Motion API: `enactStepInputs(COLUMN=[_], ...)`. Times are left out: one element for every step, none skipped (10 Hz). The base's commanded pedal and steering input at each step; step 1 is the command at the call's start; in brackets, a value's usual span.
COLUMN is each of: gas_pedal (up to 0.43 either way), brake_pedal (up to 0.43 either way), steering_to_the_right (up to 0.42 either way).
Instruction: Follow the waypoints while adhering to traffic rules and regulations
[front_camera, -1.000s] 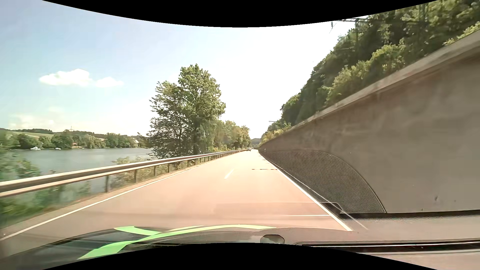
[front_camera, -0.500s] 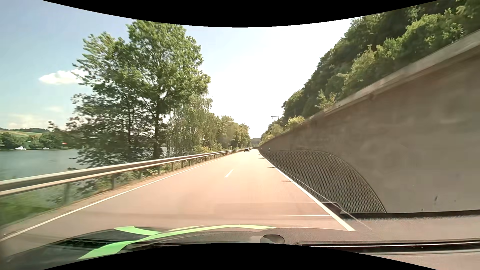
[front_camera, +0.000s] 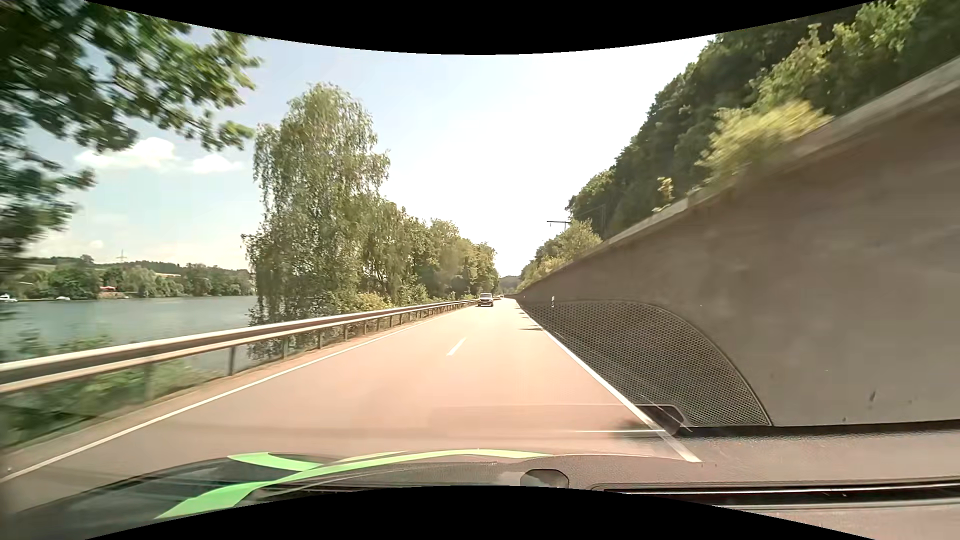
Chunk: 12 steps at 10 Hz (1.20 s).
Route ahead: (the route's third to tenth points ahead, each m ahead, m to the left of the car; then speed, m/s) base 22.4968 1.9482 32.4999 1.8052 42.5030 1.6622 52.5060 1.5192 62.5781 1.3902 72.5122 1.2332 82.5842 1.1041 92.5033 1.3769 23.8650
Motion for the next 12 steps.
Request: enactStepInputs(gas_pedal=[0.280, 0.280, 0.260, 0.248, 0.248, 0.248, 0.248, 0.248, 0.248, 0.248, 0.248, 0.260], brake_pedal=[0.000, 0.000, 0.000, 0.000, 0.000, 0.000, 0.000, 0.000, 0.000, 0.000, 0.000, 0.000], steering_to_the_right=[0.002, 0.002, 0.002, 0.002, 0.002, 0.001, 0.000, 0.000, 0.000, 0.000, 0.000, -0.001])
